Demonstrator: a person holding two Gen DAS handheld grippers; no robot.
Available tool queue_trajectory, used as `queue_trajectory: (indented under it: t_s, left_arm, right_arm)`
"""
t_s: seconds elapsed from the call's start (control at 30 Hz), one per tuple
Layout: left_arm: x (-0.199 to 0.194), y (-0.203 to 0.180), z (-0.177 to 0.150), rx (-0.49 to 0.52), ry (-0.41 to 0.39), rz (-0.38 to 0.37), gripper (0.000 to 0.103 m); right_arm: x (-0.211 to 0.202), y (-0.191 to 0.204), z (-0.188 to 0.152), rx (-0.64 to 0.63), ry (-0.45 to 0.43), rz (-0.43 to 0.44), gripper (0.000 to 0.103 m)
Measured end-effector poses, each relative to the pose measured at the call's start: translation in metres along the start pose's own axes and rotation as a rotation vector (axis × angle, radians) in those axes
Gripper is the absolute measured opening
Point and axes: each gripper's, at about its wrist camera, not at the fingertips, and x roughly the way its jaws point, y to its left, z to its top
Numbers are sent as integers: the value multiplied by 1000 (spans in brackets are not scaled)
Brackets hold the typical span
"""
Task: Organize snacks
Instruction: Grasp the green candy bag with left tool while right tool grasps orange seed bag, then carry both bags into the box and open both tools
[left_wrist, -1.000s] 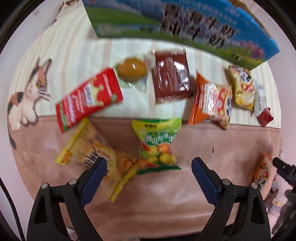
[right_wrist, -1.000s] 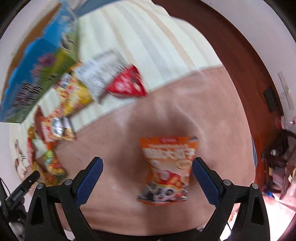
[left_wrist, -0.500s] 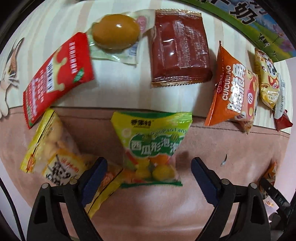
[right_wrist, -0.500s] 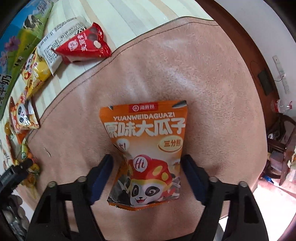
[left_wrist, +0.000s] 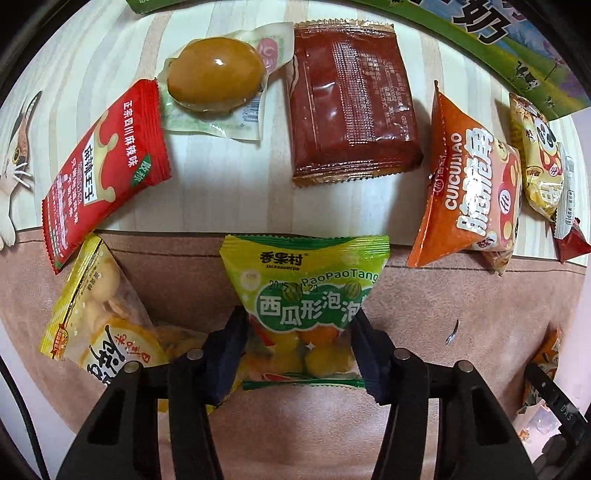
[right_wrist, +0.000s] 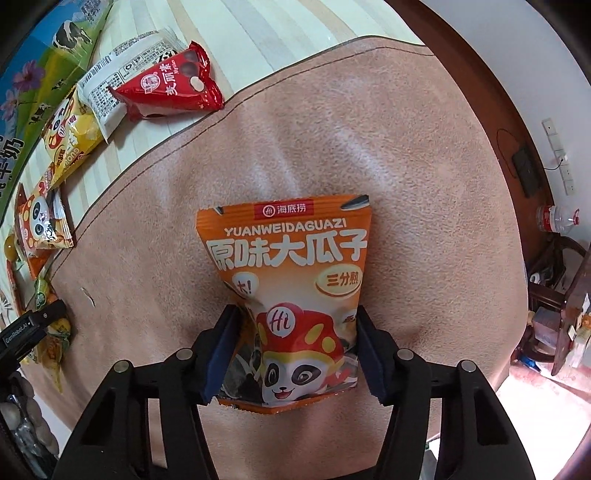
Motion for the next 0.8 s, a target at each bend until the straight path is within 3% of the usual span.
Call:
queue_trajectory:
  t_s: [0.3, 0.47, 0.8]
  left_arm:
    - [-24, -8, -3, 26, -18, -3, 50]
    - [-46, -9, -10, 42, -35, -24, 50]
    - [-137, -3, -1, 56, -140, -160, 50]
  right_arm:
    - [-15, 7, 0, -4, -16, 38, 46]
    - [-27, 21, 3, -30, -36, 63, 44]
    - [-87, 67, 17, -130, -123, 183, 43]
